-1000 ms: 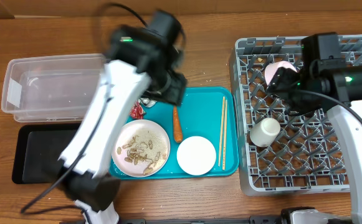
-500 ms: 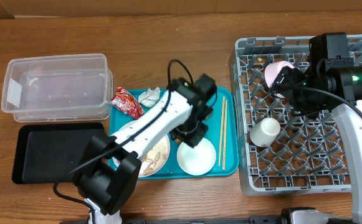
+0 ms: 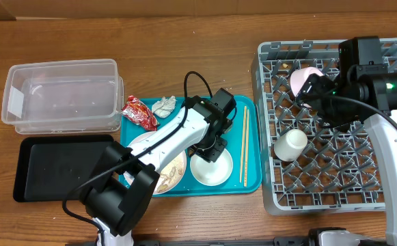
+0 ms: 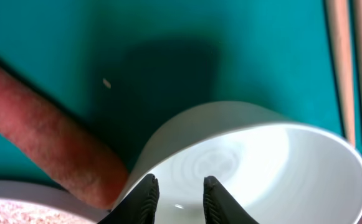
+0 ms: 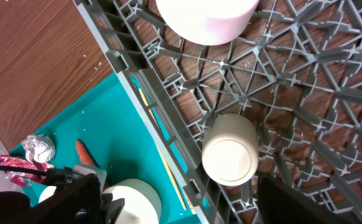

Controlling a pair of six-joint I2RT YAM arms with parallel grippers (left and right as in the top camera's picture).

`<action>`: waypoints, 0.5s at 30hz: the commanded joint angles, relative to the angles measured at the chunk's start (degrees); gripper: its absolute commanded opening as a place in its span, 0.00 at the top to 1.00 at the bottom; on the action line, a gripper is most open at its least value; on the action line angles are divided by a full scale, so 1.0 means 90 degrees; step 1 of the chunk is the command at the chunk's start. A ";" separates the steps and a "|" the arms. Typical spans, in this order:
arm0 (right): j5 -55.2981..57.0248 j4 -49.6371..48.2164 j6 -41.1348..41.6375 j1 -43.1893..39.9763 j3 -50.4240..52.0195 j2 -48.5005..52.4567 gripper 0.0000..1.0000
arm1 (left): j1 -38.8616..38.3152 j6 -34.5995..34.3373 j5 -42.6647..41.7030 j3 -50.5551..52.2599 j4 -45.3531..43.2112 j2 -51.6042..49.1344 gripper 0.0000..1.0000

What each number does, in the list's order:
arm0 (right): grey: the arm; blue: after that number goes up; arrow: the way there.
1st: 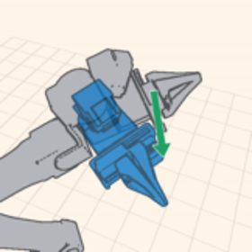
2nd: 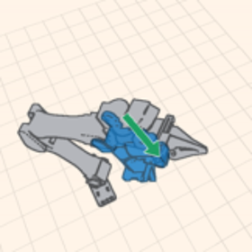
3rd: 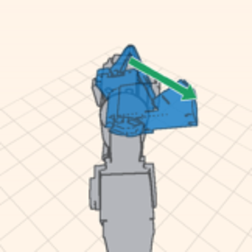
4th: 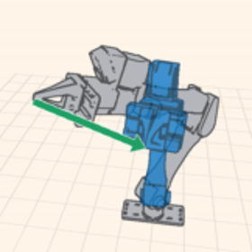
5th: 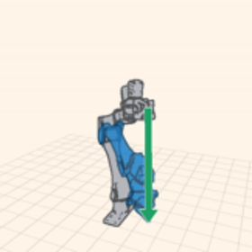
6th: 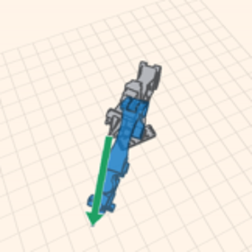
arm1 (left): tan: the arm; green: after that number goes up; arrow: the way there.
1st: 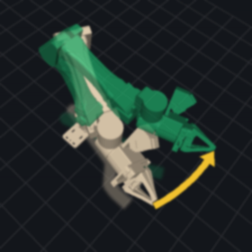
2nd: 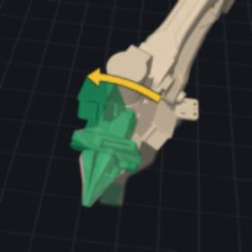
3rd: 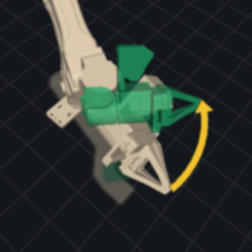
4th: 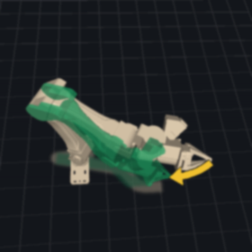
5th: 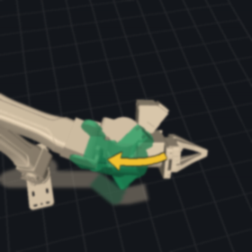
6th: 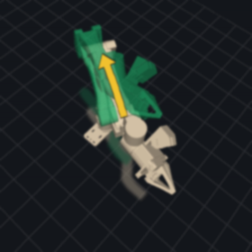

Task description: Sort waste into correct bins and load items into the dishwasher

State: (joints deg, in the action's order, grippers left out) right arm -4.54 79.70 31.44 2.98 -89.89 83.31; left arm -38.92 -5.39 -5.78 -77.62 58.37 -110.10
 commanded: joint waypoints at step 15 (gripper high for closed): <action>-0.1814 0.0146 -0.1671 0.0918 0.0299 -0.0112 0.20 | 0.0627 -0.1292 0.1666 -0.3266 0.2892 0.0121 0.78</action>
State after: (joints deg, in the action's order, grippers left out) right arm -14.83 80.97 21.78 6.79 -89.25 83.29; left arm -36.88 -11.16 3.70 -100.49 82.26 -110.10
